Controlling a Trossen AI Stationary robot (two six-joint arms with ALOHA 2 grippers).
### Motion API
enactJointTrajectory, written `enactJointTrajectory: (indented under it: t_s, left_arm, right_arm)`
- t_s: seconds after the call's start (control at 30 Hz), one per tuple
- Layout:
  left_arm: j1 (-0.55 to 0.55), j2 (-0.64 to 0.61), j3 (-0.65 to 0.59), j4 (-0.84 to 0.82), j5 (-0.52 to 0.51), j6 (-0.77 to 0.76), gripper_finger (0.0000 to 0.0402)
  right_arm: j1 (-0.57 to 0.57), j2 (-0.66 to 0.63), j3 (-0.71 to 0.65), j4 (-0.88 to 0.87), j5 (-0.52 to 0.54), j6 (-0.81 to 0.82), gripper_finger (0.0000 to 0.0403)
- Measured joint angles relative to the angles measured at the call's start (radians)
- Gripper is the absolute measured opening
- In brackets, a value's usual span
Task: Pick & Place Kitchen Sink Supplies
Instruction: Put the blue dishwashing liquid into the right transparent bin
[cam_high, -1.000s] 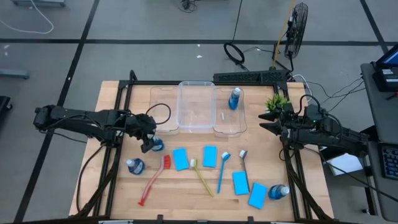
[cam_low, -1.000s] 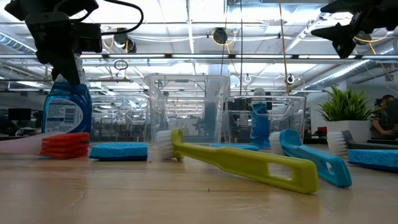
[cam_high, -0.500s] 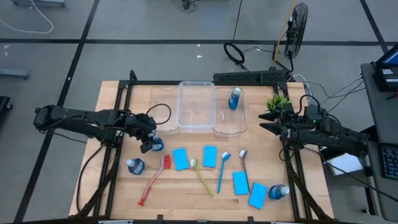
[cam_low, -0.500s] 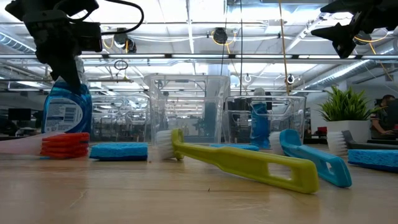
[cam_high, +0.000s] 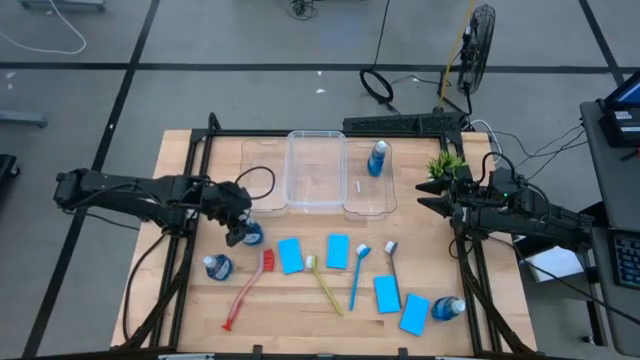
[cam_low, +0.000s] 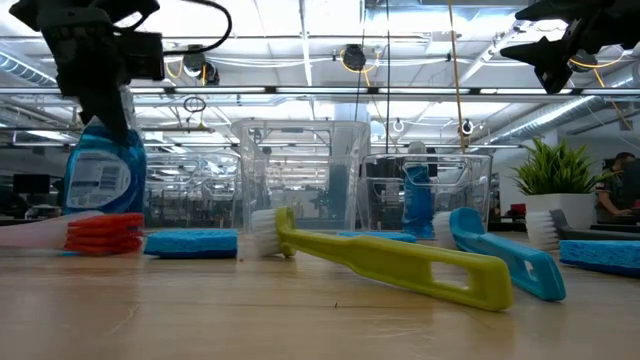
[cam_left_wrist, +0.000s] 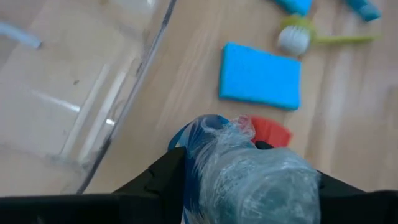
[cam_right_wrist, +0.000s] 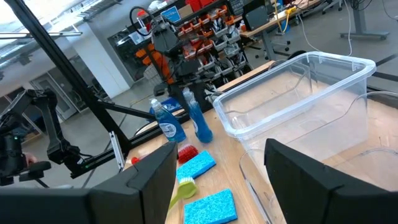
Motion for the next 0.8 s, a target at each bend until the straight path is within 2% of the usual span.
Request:
enactJointTrajectory:
  t_s: [0.4,0.6,0.8]
  left_arm:
    - [0.0,-0.002,0.24,0.031,-0.031,0.028,0.0172]
    - [0.0,0.0,0.291,0.278,-0.046,0.02,0.0172]
    - [0.0,0.03,0.291,0.494,0.03,0.024,0.0172]
  right_arm:
    - [0.0,0.0,0.0,0.001,0.0,0.024,0.0228]
    - [0.0,0.001,0.0,0.004,0.0,0.019,0.0228]
    - [0.0,0.004,0.0,0.006,0.0,0.018,0.0228]
